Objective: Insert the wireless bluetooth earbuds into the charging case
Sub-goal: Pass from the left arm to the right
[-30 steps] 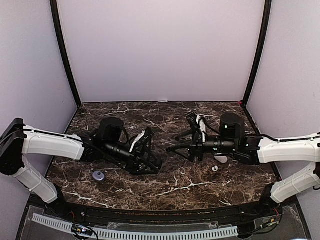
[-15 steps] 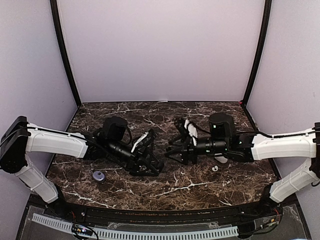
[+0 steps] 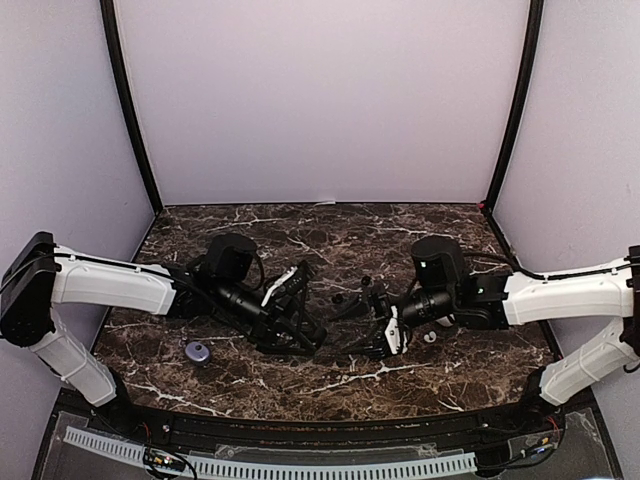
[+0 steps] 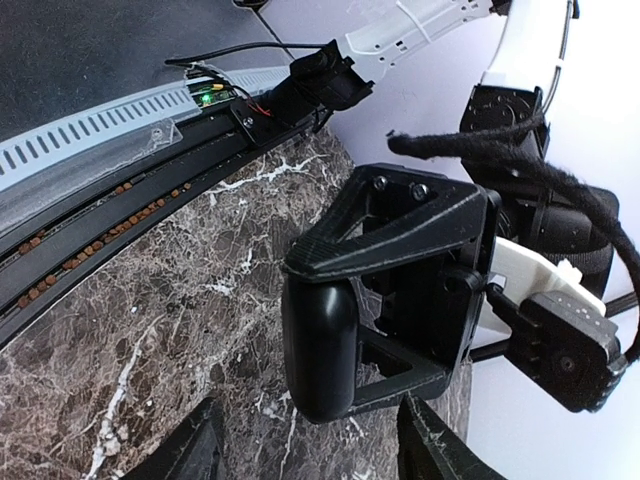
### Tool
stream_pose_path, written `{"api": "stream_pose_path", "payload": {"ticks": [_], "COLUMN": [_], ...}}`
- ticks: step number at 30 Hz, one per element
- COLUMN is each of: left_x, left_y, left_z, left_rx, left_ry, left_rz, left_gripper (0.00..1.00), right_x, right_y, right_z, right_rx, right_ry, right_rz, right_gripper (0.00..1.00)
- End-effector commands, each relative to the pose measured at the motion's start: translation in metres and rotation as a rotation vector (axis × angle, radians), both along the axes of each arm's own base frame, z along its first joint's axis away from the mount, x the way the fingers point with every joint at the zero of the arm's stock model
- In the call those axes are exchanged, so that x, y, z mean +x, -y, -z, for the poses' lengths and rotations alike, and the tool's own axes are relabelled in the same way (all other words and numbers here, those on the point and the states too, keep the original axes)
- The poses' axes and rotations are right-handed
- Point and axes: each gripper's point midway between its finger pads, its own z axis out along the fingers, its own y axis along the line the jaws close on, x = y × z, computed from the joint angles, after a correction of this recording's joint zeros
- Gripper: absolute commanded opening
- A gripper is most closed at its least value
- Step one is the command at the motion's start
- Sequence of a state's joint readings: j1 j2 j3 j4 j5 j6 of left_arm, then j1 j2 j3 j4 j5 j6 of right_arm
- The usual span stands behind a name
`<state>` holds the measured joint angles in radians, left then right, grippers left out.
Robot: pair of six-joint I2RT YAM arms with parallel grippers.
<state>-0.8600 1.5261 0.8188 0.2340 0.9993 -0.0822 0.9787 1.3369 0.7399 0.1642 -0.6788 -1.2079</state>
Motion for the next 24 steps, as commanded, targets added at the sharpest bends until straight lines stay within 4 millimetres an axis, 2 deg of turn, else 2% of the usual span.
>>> {"api": "stream_pose_path", "payload": {"ticks": [1, 7, 12, 15, 22, 24], "left_x": [0.002, 0.002, 0.004, 0.009, 0.013, 0.015], "left_y": [0.004, 0.003, 0.000, -0.005, -0.014, -0.016], "left_z": [-0.010, -0.008, -0.006, -0.004, -0.003, -0.005], "left_rx": [-0.024, -0.017, -0.010, 0.001, 0.007, 0.007], "left_ry": [0.020, 0.029, 0.059, 0.106, 0.152, 0.164], "left_rz": [0.027, 0.023, -0.002, -0.051, -0.107, -0.125], "left_gripper": [0.56, 0.56, 0.55, 0.55, 0.55, 0.55], "right_x": [-0.010, -0.009, -0.004, 0.002, -0.003, 0.001], "right_y": [-0.006, -0.015, -0.018, -0.017, -0.010, -0.010], "right_z": [-0.006, -0.005, -0.012, -0.018, -0.019, -0.020], "right_rx": [0.023, 0.008, 0.017, 0.020, -0.021, -0.035], "right_ry": [0.061, 0.020, -0.030, -0.104, -0.315, -0.381], "right_rz": [-0.082, -0.093, -0.041, 0.034, 0.098, 0.144], "right_gripper": [0.57, 0.55, 0.55, 0.57, 0.63, 0.65]}}
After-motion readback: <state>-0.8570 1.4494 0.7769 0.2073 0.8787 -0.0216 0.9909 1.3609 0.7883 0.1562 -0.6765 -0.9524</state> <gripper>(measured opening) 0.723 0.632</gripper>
